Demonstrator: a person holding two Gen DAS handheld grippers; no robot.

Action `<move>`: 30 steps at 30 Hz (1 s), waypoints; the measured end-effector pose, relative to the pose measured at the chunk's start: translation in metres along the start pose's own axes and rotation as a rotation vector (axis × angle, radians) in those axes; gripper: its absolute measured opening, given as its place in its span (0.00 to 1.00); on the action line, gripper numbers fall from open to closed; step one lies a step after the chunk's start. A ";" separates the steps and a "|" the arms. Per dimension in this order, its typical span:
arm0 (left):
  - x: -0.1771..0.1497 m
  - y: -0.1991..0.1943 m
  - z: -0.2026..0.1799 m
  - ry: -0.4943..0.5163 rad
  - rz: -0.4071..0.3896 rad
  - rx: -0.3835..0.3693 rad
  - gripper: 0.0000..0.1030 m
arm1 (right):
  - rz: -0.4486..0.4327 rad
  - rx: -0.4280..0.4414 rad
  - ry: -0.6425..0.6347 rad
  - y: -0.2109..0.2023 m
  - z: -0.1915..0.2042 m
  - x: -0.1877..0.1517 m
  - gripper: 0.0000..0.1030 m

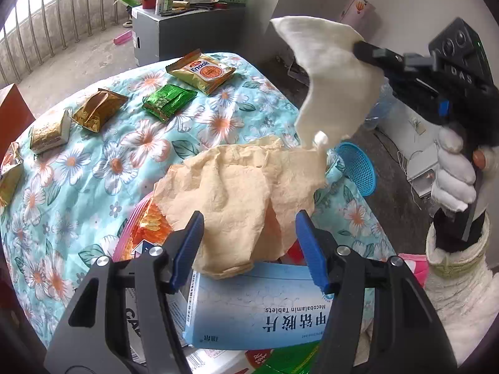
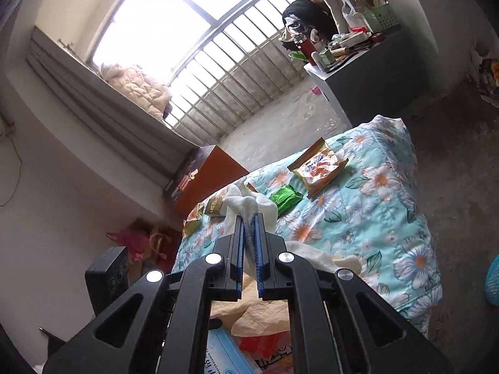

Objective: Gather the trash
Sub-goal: 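Grasp the white tissue with the right tool and lift it, then grasp the beige tissue with the left tool while the right holds the white tissue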

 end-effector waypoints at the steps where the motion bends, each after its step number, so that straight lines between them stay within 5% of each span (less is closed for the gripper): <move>1: 0.003 0.001 0.002 -0.021 0.003 -0.007 0.57 | -0.016 0.001 0.010 -0.010 -0.004 -0.002 0.07; 6: 0.011 0.013 0.004 -0.080 0.059 -0.045 0.64 | -0.064 -0.008 0.053 -0.042 -0.028 -0.019 0.07; 14: 0.016 0.040 -0.013 -0.003 0.133 0.041 0.62 | -0.115 -0.014 0.163 -0.080 -0.067 -0.069 0.07; 24: 0.011 0.053 -0.029 0.165 0.158 0.180 0.22 | -0.055 -0.021 0.289 -0.078 -0.100 -0.133 0.07; 28: 0.011 0.054 -0.029 0.176 0.154 0.164 0.01 | -0.058 -0.022 0.296 -0.080 -0.099 -0.139 0.07; 30: 0.011 0.051 -0.031 0.191 0.136 0.164 0.00 | -0.058 -0.018 0.299 -0.081 -0.098 -0.140 0.07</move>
Point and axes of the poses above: each gripper's, at about its wrist camera, not at the fingertips, and y roughly the way its jaws point, z to its left, x to its top, the point moved 1 cm from there along y, roughly the way its jaws point, and after that the axes turned 6 degrees about -z, right-handed, at the moved point
